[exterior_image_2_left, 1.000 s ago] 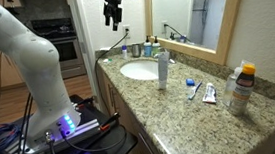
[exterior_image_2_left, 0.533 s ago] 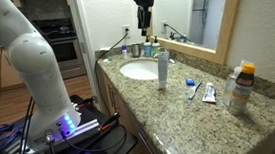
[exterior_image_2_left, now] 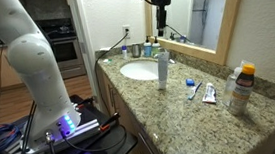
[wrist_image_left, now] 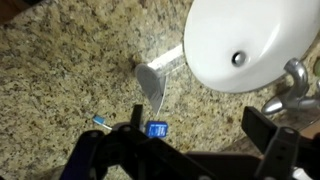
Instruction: Move the transparent bottle from the right end of the countertop to the left end
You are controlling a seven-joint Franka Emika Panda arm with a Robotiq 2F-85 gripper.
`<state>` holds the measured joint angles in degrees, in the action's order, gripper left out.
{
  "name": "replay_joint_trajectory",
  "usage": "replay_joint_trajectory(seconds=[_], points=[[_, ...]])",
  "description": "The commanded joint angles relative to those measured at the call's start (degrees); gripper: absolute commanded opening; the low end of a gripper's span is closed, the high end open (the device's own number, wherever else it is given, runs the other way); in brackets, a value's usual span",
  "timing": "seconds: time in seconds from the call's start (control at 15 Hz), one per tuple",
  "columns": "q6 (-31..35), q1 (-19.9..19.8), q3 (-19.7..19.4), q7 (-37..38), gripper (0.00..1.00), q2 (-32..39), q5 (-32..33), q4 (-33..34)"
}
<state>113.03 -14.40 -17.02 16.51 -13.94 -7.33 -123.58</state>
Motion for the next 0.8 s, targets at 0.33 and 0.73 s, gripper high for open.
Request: replay_joint_trajectory(seconds=[0.33, 0.73], points=[[3.5, -5.7, -5.1, 3.4, 1.0, 15.7, -4.4, 14.3], [10.9, -7.5, -6.5, 17.0, 1.0, 30.4, -5.6, 22.9]])
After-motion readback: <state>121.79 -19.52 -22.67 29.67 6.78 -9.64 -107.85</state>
